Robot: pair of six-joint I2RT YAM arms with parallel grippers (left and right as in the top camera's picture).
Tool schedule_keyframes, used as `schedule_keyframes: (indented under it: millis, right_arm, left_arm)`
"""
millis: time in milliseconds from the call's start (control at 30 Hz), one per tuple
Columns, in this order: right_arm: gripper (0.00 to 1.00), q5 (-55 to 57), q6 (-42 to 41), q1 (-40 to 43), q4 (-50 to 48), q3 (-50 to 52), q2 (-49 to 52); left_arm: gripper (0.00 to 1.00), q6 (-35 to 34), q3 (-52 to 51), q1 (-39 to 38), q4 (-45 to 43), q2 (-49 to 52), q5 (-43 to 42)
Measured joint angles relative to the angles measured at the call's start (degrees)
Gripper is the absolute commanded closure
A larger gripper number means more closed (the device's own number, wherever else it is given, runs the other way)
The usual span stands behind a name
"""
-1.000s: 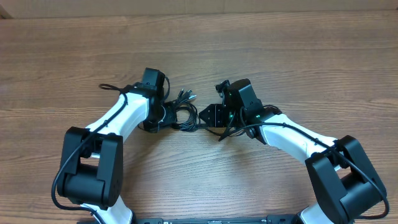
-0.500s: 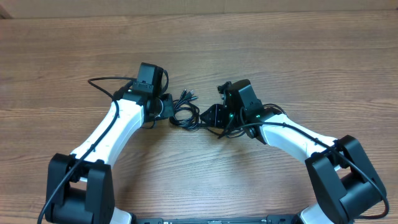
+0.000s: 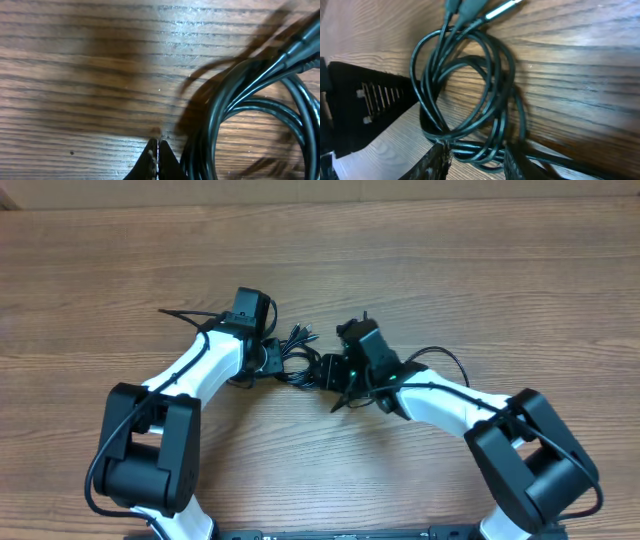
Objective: Untangle cables
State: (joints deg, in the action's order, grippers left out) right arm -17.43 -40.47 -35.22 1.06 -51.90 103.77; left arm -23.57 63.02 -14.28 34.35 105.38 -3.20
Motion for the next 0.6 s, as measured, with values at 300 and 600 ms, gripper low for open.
schedule_keyframes:
  millis: [300,600]
  right_arm:
    - [0.63,2.6,0.0,-0.7,-0.4,0.0,0.0]
    - [0.62,3.3,0.0,-0.7,-0.4,0.0,0.0]
  left_arm:
    - [0.96,1.2,0.9,0.7,0.2,0.0,-0.9]
    - [0.70,1.3,5.7,7.2,-2.5,0.0,-4.6]
